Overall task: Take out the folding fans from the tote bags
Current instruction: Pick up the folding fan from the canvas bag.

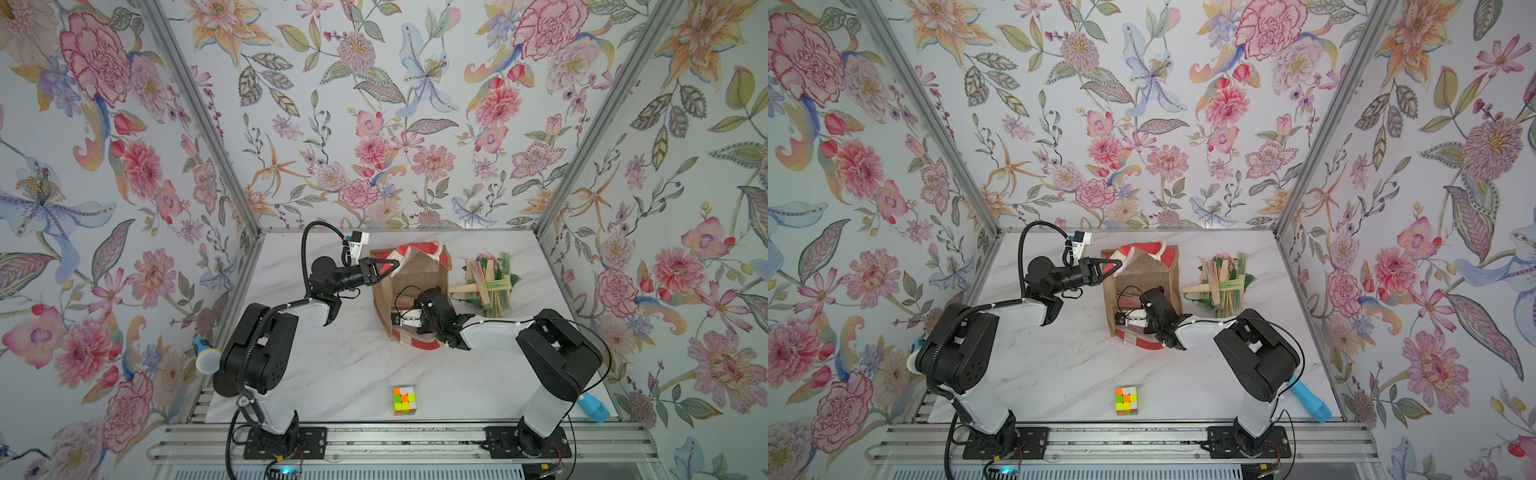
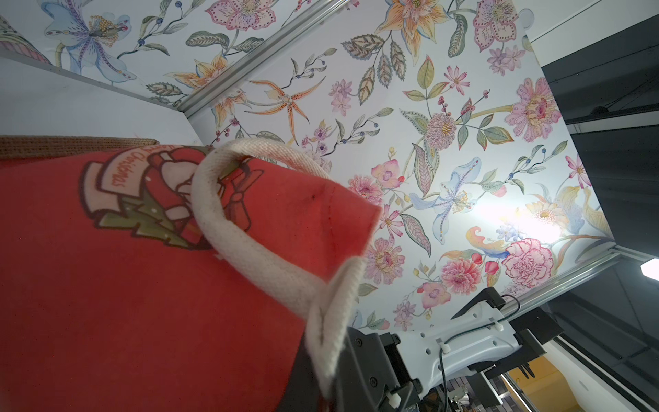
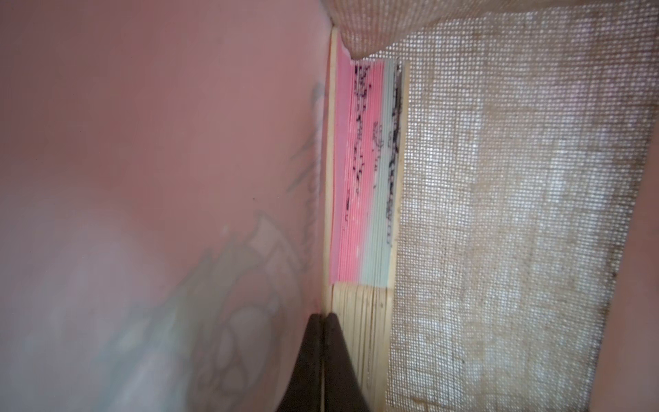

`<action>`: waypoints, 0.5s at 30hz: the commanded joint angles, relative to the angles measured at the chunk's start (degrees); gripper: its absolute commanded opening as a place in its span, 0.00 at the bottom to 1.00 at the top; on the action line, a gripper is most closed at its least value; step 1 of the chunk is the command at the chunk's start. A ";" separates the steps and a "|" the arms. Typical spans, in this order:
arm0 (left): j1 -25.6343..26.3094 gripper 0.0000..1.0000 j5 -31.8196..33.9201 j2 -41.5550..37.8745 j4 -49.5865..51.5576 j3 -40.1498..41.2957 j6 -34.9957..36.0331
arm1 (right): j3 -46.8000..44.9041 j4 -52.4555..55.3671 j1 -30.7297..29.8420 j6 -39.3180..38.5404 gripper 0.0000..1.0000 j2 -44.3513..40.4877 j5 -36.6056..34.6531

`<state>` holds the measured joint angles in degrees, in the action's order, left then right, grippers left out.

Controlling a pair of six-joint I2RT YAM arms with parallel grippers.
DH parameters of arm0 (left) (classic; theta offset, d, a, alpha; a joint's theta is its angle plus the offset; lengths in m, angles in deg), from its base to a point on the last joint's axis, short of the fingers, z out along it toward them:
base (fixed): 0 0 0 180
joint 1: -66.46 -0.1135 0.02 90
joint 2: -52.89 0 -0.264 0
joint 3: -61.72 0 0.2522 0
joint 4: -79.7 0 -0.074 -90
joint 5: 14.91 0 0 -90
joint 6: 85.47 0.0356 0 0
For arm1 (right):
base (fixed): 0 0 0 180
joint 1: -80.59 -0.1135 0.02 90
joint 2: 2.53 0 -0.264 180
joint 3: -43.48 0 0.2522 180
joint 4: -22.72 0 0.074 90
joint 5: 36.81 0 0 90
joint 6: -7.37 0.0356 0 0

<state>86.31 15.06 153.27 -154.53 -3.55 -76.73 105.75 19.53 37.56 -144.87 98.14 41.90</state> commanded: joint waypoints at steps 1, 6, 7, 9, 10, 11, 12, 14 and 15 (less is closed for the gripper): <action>-0.87 0.00 0.09 -2.42 0.51 0.35 2.57 | -1.21 1.13 -0.32 1.20 0.00 -1.85 0.75; -0.96 0.00 0.53 -2.98 1.62 0.44 3.37 | -1.84 0.26 -0.23 1.51 0.00 -3.35 0.01; -0.99 0.00 0.83 -3.23 2.27 0.44 3.68 | -1.92 0.08 -0.21 1.95 0.00 -3.72 -0.04; -0.92 0.00 1.80 -3.91 4.32 0.46 4.92 | -2.17 -0.55 0.10 3.18 0.00 -4.74 0.42; -0.85 0.00 2.29 -4.53 6.03 0.36 6.17 | -2.27 -0.70 0.19 4.00 0.00 -5.31 0.88; -0.81 0.00 2.74 -5.04 8.19 0.14 7.56 | -2.38 -0.71 0.35 4.74 0.00 -5.88 1.26; -0.81 0.00 3.10 -5.48 10.08 -0.06 8.91 | -2.49 -0.93 0.46 5.26 0.00 -6.36 1.48; -0.82 0.00 4.24 -6.45 14.66 -0.58 11.82 | -2.71 -1.31 0.52 6.25 0.00 -7.51 1.79; -0.88 0.00 4.52 -6.74 16.09 -0.78 12.84 | -2.96 -1.49 0.57 6.54 0.00 -7.98 1.79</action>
<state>86.20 17.36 149.16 -143.95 -3.46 -69.23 104.00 19.05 37.61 -141.44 92.39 42.38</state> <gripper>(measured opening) 0.070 0.047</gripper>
